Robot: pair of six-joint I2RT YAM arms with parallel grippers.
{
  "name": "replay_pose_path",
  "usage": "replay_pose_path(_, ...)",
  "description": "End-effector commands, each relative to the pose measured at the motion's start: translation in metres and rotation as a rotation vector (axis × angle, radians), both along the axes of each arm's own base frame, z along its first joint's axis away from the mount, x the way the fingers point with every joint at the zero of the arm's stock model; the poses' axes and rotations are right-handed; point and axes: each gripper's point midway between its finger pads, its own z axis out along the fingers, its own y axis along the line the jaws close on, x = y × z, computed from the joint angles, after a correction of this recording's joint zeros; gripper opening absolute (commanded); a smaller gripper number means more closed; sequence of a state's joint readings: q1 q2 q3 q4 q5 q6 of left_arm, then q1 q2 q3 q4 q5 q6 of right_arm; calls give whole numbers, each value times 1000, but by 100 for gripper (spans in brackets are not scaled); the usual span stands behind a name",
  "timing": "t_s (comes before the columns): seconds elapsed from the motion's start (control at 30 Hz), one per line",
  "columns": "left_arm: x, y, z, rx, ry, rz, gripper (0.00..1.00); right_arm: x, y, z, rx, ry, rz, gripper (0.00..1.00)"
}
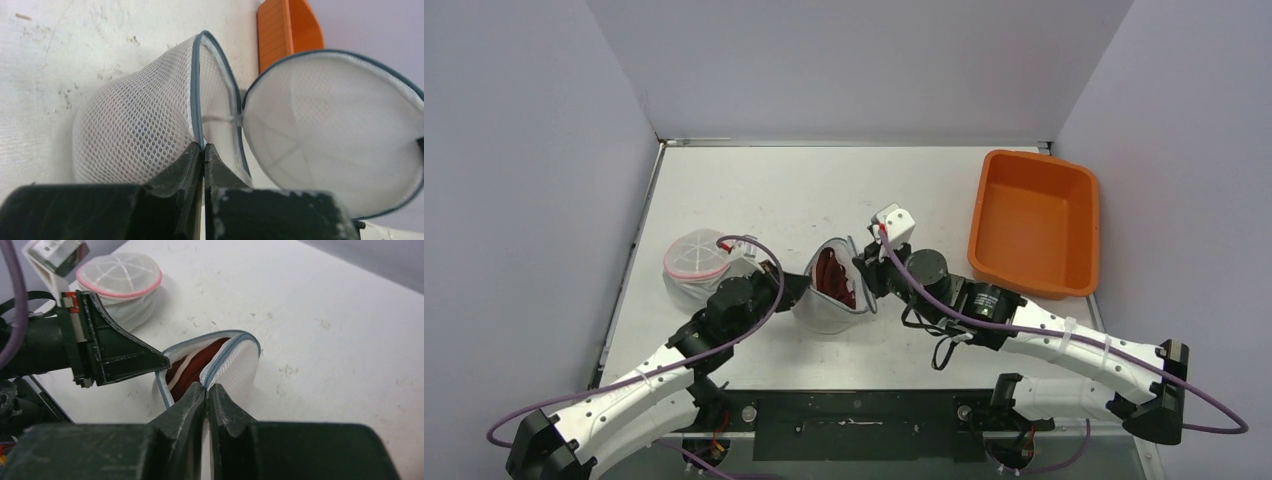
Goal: Unzip the laundry bag and remove the bra
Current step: Open the laundry bag at the center of the board.
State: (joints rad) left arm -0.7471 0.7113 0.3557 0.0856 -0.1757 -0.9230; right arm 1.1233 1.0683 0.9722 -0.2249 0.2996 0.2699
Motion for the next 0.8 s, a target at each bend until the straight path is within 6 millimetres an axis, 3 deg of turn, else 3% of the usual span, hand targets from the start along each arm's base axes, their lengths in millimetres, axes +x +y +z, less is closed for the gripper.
replay_pose_path(0.0, 25, -3, 66, -81, -130, 69, 0, 9, 2, 56, 31, -148, 39, 5)
replay_pose_path(0.1, 30, -1, 63, -59, -113, 96, 0, 23, -16, 50, 9, -143, -82, 5)
replay_pose_path(0.47, 20, 22, 1, 10, 10, 162, 0, 44, -104, -18, 46, -37, -478, 5)
replay_pose_path(0.6, 18, 32, -9, 55, 27, 182, 0, 51, -124, -39, 52, 2, -562, 5)
replay_pose_path(0.77, 14, 42, -26, 119, 67, 197, 0, 61, -139, -58, 45, 54, -625, 13)
